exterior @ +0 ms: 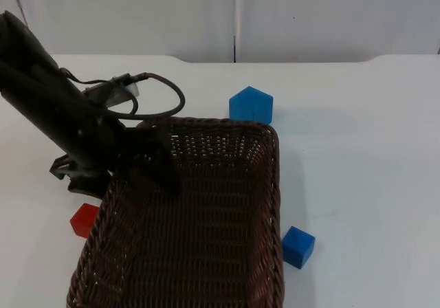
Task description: Pick up the basket with the left hand and place the largest block into the basket with the right hand.
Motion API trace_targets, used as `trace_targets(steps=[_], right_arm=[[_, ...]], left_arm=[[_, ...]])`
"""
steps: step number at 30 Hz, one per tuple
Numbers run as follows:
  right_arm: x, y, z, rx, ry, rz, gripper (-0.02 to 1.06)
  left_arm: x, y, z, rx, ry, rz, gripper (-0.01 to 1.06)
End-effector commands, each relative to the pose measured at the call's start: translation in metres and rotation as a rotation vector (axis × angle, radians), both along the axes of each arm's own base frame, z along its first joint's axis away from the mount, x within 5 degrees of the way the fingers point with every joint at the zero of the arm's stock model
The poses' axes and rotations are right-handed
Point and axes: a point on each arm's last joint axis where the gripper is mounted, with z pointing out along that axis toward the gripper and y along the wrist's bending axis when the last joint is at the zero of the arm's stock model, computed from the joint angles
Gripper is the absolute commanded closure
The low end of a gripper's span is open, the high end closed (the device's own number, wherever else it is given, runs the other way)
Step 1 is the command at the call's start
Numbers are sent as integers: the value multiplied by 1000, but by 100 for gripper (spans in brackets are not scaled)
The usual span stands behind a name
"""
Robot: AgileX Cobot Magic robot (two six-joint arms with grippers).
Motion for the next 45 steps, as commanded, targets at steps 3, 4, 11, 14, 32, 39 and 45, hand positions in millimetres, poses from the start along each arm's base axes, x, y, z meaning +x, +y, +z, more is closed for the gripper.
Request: trace_targets(steps=[3, 4, 11, 14, 32, 39, 45], right_arm=[[0, 0, 0, -2, -9, -5, 0], [0, 0, 0, -2, -9, -5, 0], [0, 0, 0, -2, -9, -5, 0], [0, 0, 0, -2, -9, -5, 0], [0, 0, 0, -2, -9, -5, 0], [0, 0, 0, -2, -9, -5, 0], [0, 0, 0, -2, -9, -5, 0]], left_arm=[[1, -4, 1, -22, 1, 17, 50], [1, -4, 1, -27, 1, 23, 57], [4, -7, 5, -65, 0, 69, 101], [6, -8, 7, -80, 7, 86, 105], [3, -14, 89, -193, -56, 108, 105], [-5, -8, 119, -134, -117, 97, 105], [-9, 1, 121, -30, -103, 107, 105]])
